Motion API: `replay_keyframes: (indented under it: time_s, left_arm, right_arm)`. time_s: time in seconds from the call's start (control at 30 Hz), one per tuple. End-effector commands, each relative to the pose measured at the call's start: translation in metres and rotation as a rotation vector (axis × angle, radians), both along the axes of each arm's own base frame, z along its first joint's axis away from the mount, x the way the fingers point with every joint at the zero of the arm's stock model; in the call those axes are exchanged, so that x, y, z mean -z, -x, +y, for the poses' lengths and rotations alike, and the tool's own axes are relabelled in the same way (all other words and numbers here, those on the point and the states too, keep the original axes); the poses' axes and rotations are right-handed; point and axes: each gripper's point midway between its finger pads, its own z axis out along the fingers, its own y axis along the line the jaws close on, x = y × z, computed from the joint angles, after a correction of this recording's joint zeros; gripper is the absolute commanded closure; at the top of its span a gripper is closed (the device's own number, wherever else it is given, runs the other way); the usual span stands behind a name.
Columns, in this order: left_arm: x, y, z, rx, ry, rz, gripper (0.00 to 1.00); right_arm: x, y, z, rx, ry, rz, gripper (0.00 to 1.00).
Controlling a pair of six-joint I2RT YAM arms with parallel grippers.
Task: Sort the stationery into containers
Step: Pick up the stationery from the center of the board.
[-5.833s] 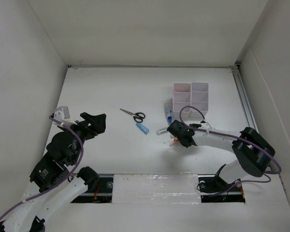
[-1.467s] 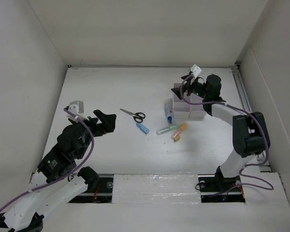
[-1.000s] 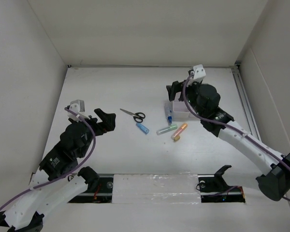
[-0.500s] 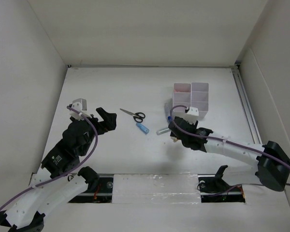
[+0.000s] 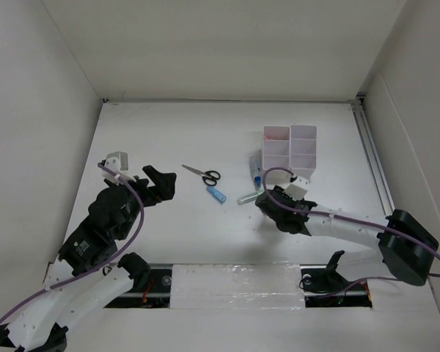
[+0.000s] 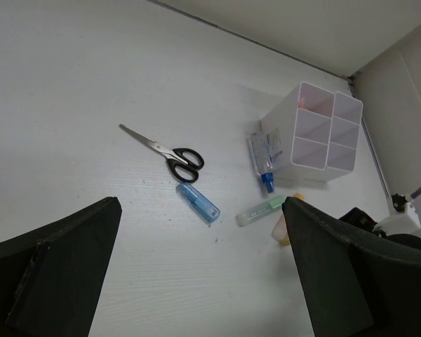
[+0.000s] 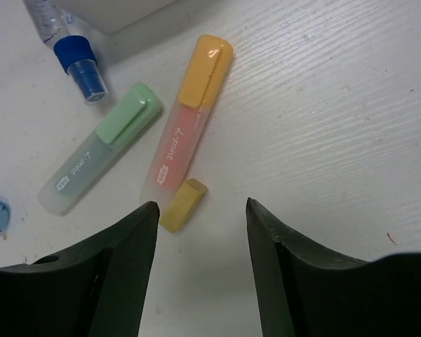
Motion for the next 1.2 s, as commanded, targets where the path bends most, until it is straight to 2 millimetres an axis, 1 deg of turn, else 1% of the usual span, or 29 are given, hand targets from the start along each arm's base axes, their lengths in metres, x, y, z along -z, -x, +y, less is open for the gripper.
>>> replay_keyframes:
  time_s: [0.0, 0.07, 0.13, 0.17, 0.23, 0.27, 0.3, 0.37, 0.43, 0.47, 0.57, 0.63, 0.7, 0.73, 0.8, 0.83, 0.87, 0.9, 0.93, 0.97, 1.0, 1.03, 1.07, 1.1, 1.13, 1.17]
  left_arm:
    - [-0.007, 0.001, 0.000, 0.011, 0.017, -0.038, 0.00]
    - [-0.007, 0.001, 0.000, 0.011, 0.017, -0.038, 0.00]
    - [-0.007, 0.001, 0.000, 0.011, 0.017, -0.038, 0.00]
    - [-0.007, 0.002, -0.002, 0.019, 0.019, -0.037, 0.00]
    - [-0.011, 0.002, -0.001, 0.019, 0.030, -0.051, 0.00]
    - [-0.011, 0.003, -0.002, 0.028, 0.032, -0.050, 0.00]
    - [-0.011, 0.003, -0.002, 0.028, 0.032, -0.050, 0.00]
    - [-0.010, 0.003, -0.002, 0.030, 0.023, -0.052, 0.00]
    - [-0.010, 0.004, -0.004, 0.039, 0.025, -0.051, 0.00]
    - [-0.010, 0.004, -0.004, 0.039, 0.025, -0.051, 0.00]
    - [-0.012, 0.005, -0.003, 0.039, 0.030, -0.058, 0.00]
    - [-0.012, 0.005, -0.003, 0.039, 0.030, -0.058, 0.00]
    - [-0.016, 0.006, -0.002, 0.039, 0.042, -0.073, 0.00]
    - [-0.016, 0.006, -0.002, 0.039, 0.042, -0.073, 0.00]
    - [-0.016, 0.006, -0.002, 0.039, 0.042, -0.073, 0.00]
    - [-0.016, 0.006, -0.002, 0.039, 0.042, -0.073, 0.00]
    - [-0.016, 0.006, -0.002, 0.039, 0.042, -0.073, 0.00]
    - [-0.016, 0.006, -0.002, 0.039, 0.042, -0.073, 0.00]
    - [-0.016, 0.006, -0.002, 0.039, 0.042, -0.073, 0.00]
    - [-0.014, 0.004, -0.003, 0.039, 0.036, -0.066, 0.00]
    - [-0.014, 0.004, -0.003, 0.039, 0.036, -0.066, 0.00]
    - [-0.014, 0.004, -0.003, 0.039, 0.036, -0.066, 0.00]
    - [-0.014, 0.004, -0.003, 0.039, 0.036, -0.066, 0.00]
    - [-0.013, 0.003, -0.004, 0.039, 0.030, -0.058, 0.00]
    - [-0.012, 0.003, -0.004, 0.039, 0.030, -0.058, 0.00]
    - [-0.012, 0.003, -0.004, 0.039, 0.030, -0.058, 0.00]
  right_arm:
    - [-0.001, -0.013, 0.015, 0.041, -0.043, -0.036, 0.42]
    - [0.001, -0.015, 0.022, 0.045, -0.050, -0.024, 0.42]
    - [0.013, -0.014, 0.021, 0.059, -0.031, -0.002, 0.43]
    - [0.011, -0.017, 0.025, 0.059, -0.051, -0.015, 0.44]
    - [0.013, -0.018, 0.026, 0.059, -0.048, -0.014, 0.44]
    - [0.015, -0.019, 0.027, 0.059, -0.048, -0.014, 0.46]
    - [0.015, -0.019, 0.027, 0.059, -0.048, -0.014, 0.50]
    - [0.022, -0.017, 0.025, 0.074, -0.040, 0.001, 0.54]
    - [0.028, -0.013, 0.022, 0.070, -0.019, 0.027, 0.57]
    - [0.028, -0.015, 0.025, 0.076, -0.025, 0.027, 0.59]
    - [0.033, -0.012, 0.023, 0.079, -0.016, 0.046, 0.65]
    - [0.037, -0.010, 0.024, 0.075, -0.013, 0.062, 0.71]
    - [0.041, -0.008, 0.025, 0.070, -0.011, 0.078, 0.84]
    - [0.043, -0.005, 0.021, 0.078, -0.001, 0.089, 0.98]
    - [0.034, -0.008, 0.026, 0.077, -0.011, 0.082, 1.00]
    - [0.023, -0.010, 0.027, 0.077, -0.029, 0.070, 1.00]
    - [0.017, -0.007, 0.025, 0.071, -0.014, 0.070, 1.00]
    - [0.006, -0.009, 0.029, 0.058, -0.025, 0.056, 1.00]
    - [-0.008, -0.010, 0.027, 0.046, -0.034, 0.029, 1.00]
    - [-0.033, -0.014, 0.032, 0.028, -0.094, -0.023, 1.00]
    - [-0.036, -0.016, 0.035, 0.004, -0.086, -0.034, 1.00]
    - [-0.047, -0.019, 0.034, -0.015, -0.095, -0.072, 1.00]
    - [-0.076, -0.021, 0.034, -0.074, -0.113, -0.138, 1.00]
    - [-0.097, -0.031, 0.034, -0.091, -0.135, -0.217, 1.00]
    - [-0.111, -0.035, 0.031, -0.119, -0.130, -0.254, 1.00]
    - [-0.137, -0.040, 0.023, -0.171, -0.076, -0.317, 1.00]
